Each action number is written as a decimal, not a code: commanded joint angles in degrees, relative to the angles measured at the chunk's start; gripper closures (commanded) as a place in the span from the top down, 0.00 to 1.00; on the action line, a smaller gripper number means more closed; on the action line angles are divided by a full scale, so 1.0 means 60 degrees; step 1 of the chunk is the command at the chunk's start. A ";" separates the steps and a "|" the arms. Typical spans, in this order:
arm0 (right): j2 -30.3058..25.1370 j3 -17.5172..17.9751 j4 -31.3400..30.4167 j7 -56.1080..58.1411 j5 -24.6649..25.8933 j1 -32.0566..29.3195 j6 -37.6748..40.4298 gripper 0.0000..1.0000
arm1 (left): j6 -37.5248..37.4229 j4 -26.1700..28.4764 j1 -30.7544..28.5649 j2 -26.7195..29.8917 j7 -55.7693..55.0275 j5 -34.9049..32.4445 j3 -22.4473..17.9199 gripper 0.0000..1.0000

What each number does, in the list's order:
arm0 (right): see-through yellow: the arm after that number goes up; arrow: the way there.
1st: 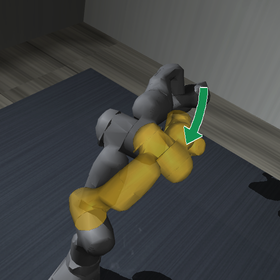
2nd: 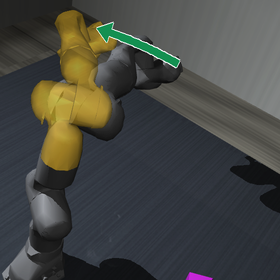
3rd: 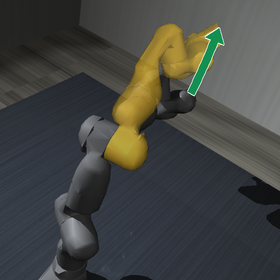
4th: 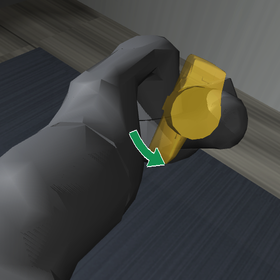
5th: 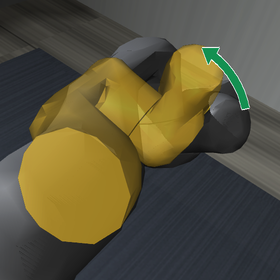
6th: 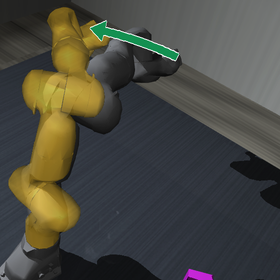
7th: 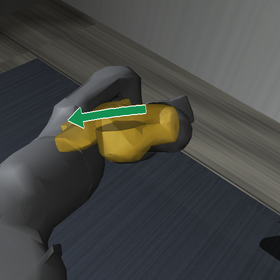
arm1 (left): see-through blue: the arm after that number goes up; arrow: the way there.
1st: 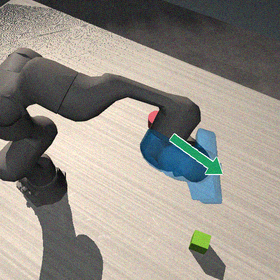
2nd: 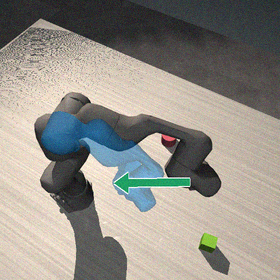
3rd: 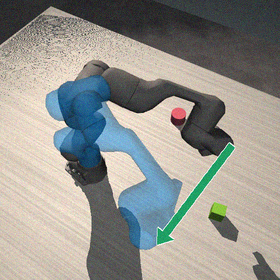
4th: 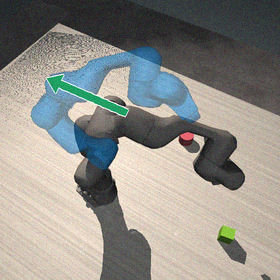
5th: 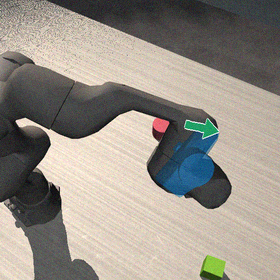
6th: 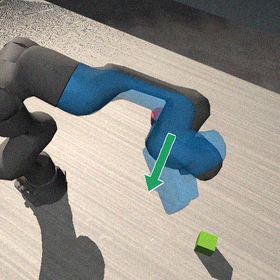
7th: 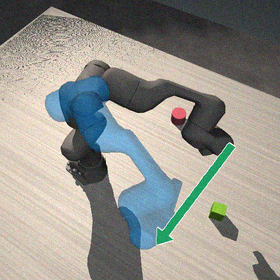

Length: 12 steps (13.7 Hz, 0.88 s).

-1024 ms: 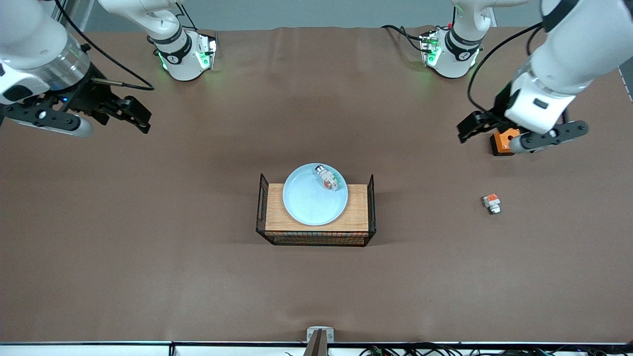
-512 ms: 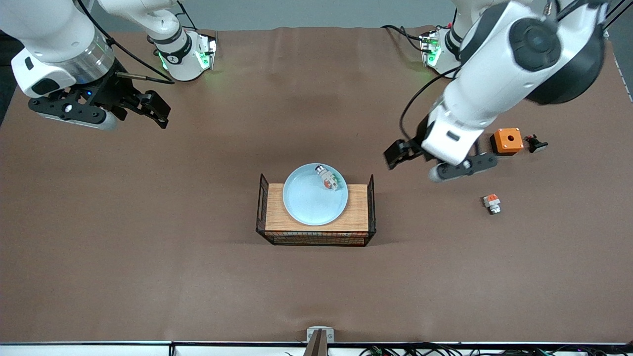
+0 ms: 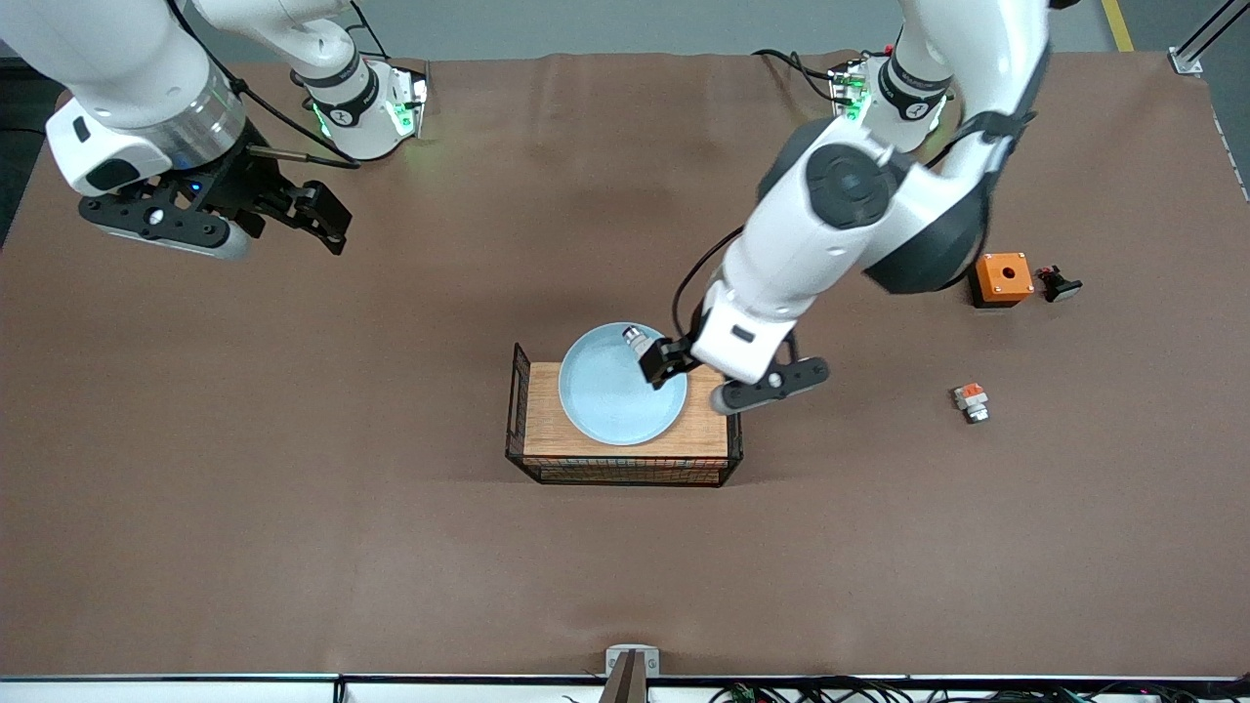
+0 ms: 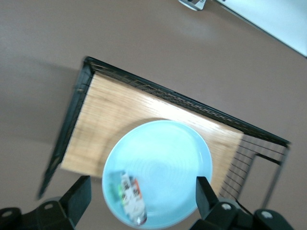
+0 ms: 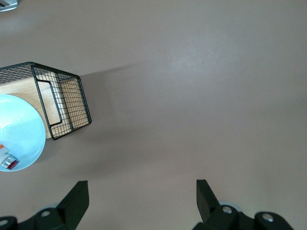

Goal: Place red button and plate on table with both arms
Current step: 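Lower the left gripper onto the white button on the plate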

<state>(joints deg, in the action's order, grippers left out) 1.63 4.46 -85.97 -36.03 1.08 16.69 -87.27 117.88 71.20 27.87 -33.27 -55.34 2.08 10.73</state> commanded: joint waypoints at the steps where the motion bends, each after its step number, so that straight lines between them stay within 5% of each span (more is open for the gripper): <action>1: 0.0123 -0.0055 0.0134 -0.0834 0.0055 0.0381 0.0043 1.00 | 0.0201 -0.0733 0.1650 -0.0766 -0.0342 -0.0200 -0.1549 0.91; 12: 0.0767 -0.0055 0.0090 -0.1773 0.0040 0.1202 -0.0162 1.00 | -0.0735 -0.0499 0.2094 -0.1265 -0.0400 -0.0142 -0.1627 0.83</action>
<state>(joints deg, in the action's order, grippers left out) 5.93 4.52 -86.14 -45.75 1.08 23.27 -88.29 114.80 69.15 39.37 -40.09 -56.96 1.67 1.57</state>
